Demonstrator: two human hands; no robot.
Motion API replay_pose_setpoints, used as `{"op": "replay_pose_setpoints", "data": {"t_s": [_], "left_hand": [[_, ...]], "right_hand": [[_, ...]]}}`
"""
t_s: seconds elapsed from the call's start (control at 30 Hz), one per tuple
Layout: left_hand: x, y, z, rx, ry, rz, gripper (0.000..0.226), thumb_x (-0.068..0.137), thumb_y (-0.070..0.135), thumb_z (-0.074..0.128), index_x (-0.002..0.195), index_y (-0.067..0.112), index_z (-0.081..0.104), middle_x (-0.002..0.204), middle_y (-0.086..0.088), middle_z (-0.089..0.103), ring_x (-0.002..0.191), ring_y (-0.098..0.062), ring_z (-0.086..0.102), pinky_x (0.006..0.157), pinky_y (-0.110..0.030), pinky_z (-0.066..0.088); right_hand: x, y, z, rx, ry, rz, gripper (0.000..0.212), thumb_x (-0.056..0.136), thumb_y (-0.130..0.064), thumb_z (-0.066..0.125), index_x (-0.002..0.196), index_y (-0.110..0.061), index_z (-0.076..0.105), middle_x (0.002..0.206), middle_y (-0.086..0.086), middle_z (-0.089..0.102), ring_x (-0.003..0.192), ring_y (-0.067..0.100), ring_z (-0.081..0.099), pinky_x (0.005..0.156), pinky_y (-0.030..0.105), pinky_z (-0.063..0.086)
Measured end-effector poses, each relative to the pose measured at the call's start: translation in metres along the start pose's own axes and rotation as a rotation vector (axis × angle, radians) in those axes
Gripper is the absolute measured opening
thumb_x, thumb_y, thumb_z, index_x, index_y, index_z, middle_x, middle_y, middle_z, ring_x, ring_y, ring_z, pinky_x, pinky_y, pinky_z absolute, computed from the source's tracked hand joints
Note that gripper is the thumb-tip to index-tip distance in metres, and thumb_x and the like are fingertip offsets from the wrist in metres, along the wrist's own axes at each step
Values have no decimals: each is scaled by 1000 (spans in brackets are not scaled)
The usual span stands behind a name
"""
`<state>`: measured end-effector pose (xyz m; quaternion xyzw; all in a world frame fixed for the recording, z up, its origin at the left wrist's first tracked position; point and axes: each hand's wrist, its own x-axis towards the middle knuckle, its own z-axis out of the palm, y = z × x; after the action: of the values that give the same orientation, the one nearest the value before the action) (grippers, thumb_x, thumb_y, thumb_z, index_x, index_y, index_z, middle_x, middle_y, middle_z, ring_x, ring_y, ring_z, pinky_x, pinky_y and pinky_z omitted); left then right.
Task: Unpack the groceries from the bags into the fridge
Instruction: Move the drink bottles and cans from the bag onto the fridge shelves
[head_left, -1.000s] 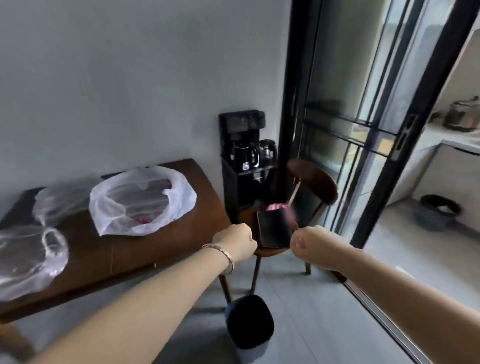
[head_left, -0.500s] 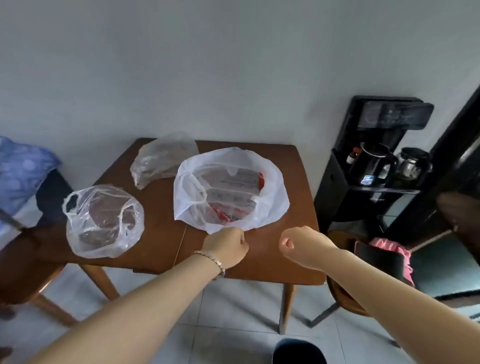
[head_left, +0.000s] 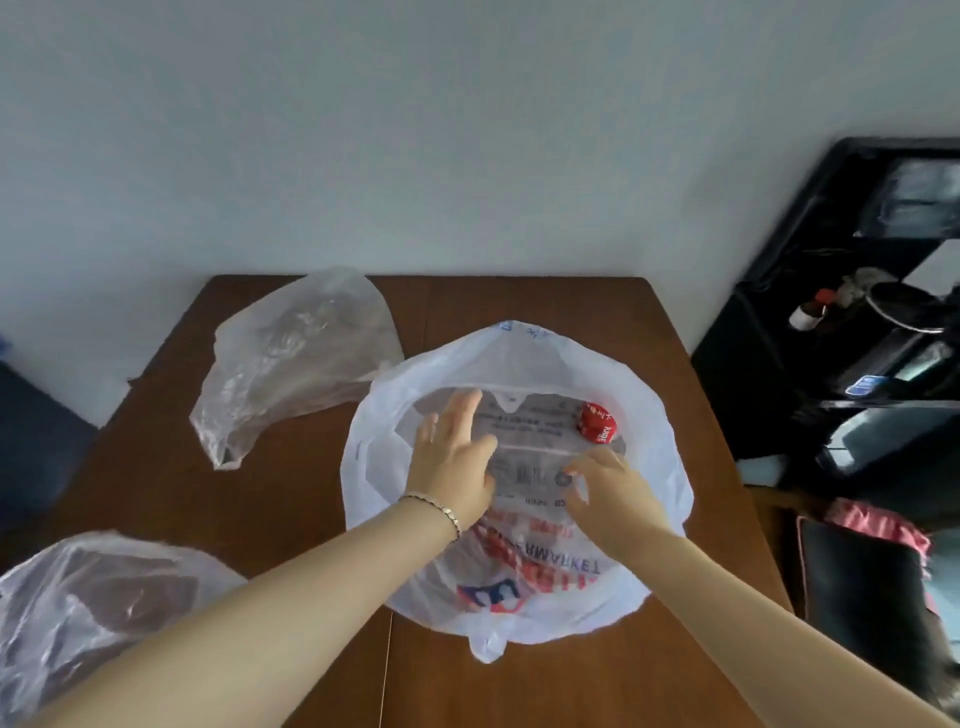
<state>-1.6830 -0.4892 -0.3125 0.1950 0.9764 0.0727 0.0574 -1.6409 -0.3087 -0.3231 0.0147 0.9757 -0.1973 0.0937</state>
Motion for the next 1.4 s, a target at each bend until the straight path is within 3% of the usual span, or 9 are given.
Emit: {"op": "replay_pose_setpoints", "data": {"t_s": [0.17, 0.3, 0.4, 0.5, 0.57, 0.73, 0.9, 1.23, 1.4], "left_hand": [[85, -17, 15, 89, -85, 123, 18, 93, 23, 49, 98, 20, 66, 156, 2, -20, 143, -23, -22, 113, -49, -9], [134, -14, 31, 263, -203, 170, 19, 88, 12, 53, 96, 24, 65, 150, 5, -35, 132, -28, -40, 104, -55, -24], [169, -12, 25, 282, -185, 112, 49, 82, -2, 52, 120, 28, 53, 150, 0, -36, 134, -36, -35, 107, -60, -16], [199, -2, 8, 228, -153, 137, 63, 77, -4, 60, 128, 30, 43, 153, 0, -28, 140, -40, 8, 107, -53, 21], [210, 10, 0, 197, -150, 171, 65, 76, -7, 60, 129, 25, 39, 155, 0, -22, 125, -35, 35, 90, -42, 37], [210, 29, 0, 176, -197, 130, 68, 77, -12, 53, 134, 18, 32, 157, 0, -14, 112, -33, 44, 73, -33, 33], [193, 30, -2, 224, -212, 85, 74, 79, -10, 54, 140, 20, 26, 158, 0, -13, 122, -34, 37, 86, -35, 37], [161, 13, -24, 199, -273, 34, 49, 82, 12, 60, 126, 33, 50, 157, -1, -13, 142, -27, 9, 111, -40, 19], [137, 27, -51, 40, -194, 98, 27, 89, 19, 42, 93, 18, 69, 140, -5, 42, 127, -24, 39, 102, -34, 28]], "right_hand": [[49, 22, 3, -232, -24, -46, 24, 89, -10, 52, 107, -15, 67, 117, -4, 59, 115, 18, 50, 97, 27, 39], [91, 57, -9, -440, -146, -84, 42, 32, -10, 87, 71, -16, 74, 80, -1, 72, 83, 19, 70, 67, 27, 56], [112, 75, -33, -539, -106, 4, 52, 72, -19, 73, 122, -12, 60, 130, 6, 56, 124, 19, 51, 96, 28, 44], [129, 94, -47, -483, -20, 177, 55, 95, -23, 47, 146, -20, 26, 152, 0, 29, 138, 20, 31, 107, 31, 31], [139, 99, -46, -350, -26, 177, 59, 93, -34, 52, 145, -24, 26, 148, 1, 34, 130, 22, 42, 100, 32, 40], [149, 94, -26, -292, -117, 74, 52, 90, -48, 51, 135, -28, 33, 128, 3, 46, 103, 25, 57, 79, 32, 51], [144, 77, -30, -294, -158, 132, 48, 97, -20, 47, 141, -18, 31, 134, 6, 41, 112, 25, 53, 83, 30, 48], [69, 36, -66, 207, 26, 182, 28, 91, -40, 55, 110, -27, 39, 105, -9, 56, 86, 9, 55, 70, 23, 53], [8, 1, -103, 268, 292, 235, 24, 86, -43, 58, 101, -33, 42, 93, -13, 55, 87, 11, 59, 71, 26, 55]]}}
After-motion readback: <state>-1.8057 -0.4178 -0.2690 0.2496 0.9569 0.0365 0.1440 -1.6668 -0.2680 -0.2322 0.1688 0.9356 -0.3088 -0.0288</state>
